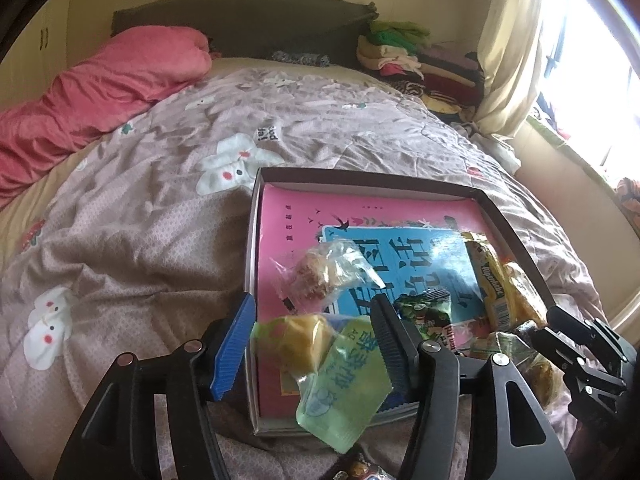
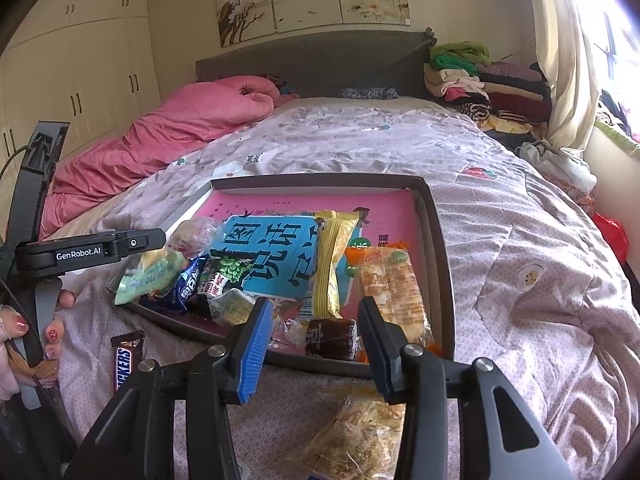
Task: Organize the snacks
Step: 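Open the right tool on the brown sweet in the tray while the left tool releases the green packet, then withdraw both open tools from the tray toward the Snickers bar and clear snack bag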
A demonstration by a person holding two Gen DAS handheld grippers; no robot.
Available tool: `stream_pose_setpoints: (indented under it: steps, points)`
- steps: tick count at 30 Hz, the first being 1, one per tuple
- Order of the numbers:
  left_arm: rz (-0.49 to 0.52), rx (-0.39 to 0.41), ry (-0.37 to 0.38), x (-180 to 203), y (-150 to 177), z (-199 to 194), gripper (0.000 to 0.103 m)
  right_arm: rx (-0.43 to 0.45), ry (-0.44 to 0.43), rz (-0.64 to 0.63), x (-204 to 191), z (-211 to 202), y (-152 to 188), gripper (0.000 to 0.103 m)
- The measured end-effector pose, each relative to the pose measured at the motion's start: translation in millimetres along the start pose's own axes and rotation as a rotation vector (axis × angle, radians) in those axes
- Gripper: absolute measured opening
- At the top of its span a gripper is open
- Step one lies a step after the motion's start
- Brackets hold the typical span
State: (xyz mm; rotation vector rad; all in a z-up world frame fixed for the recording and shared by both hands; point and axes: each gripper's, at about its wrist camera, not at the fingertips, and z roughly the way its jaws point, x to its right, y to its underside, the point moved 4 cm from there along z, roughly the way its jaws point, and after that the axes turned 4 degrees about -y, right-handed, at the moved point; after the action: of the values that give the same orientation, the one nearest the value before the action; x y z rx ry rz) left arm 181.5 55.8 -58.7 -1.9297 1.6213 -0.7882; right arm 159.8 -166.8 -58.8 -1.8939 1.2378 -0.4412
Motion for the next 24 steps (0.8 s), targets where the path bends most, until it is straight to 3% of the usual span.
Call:
stream_pose_setpoints:
  steps: [13,24]
  points:
    - [0.031,0.013,0.002,9.0,-2.8,-16.6,0.075,0.022,0.0,-0.015,-3.2,-4.4,-3.5,0.052]
    - [0.011,0.019,0.015,10.1,-2.5,-34.7,0.078,0.049,-0.001,0.006,1.1,-12.5,-6.0,0.061]
